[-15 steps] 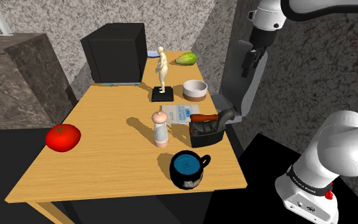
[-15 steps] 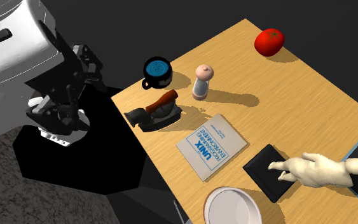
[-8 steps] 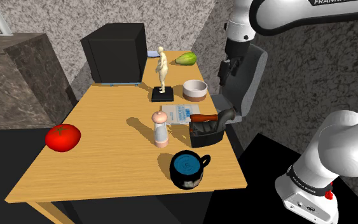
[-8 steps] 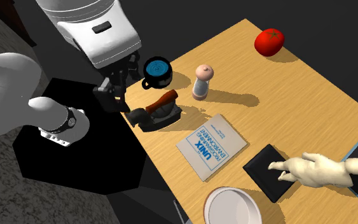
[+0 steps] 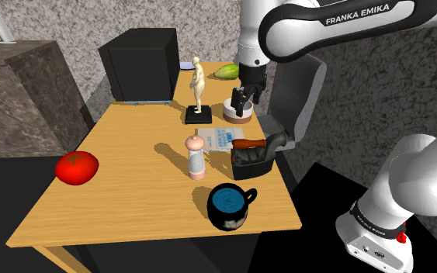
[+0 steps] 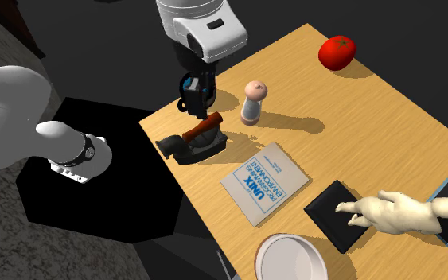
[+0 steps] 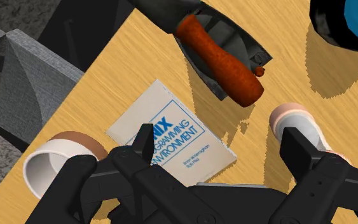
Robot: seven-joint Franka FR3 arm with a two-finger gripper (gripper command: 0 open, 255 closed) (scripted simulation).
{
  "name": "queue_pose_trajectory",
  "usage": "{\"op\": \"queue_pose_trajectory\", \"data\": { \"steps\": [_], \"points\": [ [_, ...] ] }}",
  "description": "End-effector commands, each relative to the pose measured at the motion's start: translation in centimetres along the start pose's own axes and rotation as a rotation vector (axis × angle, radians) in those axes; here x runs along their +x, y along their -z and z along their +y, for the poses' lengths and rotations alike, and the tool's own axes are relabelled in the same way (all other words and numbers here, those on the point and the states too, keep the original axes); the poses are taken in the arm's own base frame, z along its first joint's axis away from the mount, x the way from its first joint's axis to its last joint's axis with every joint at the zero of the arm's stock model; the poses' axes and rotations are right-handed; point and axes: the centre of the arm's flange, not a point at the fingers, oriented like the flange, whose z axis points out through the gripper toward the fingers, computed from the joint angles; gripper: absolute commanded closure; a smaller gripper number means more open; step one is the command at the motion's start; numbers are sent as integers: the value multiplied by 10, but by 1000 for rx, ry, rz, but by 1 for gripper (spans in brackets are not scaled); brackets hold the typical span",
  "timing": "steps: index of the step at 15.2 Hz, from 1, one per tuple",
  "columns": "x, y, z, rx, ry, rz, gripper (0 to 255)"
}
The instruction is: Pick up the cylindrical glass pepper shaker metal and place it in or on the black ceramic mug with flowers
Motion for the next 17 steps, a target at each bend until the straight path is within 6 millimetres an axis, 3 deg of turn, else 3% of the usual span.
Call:
{"op": "queue_pose_trajectory", "data": {
  "steps": [1,15,17],
  "points": [
    [15,-12,-19,-1,-6,-5,0],
    [131,-78,-153,-17,-40,-37,0],
    [134,-85,-157,-17,-41,-38,0]
  ]
}}
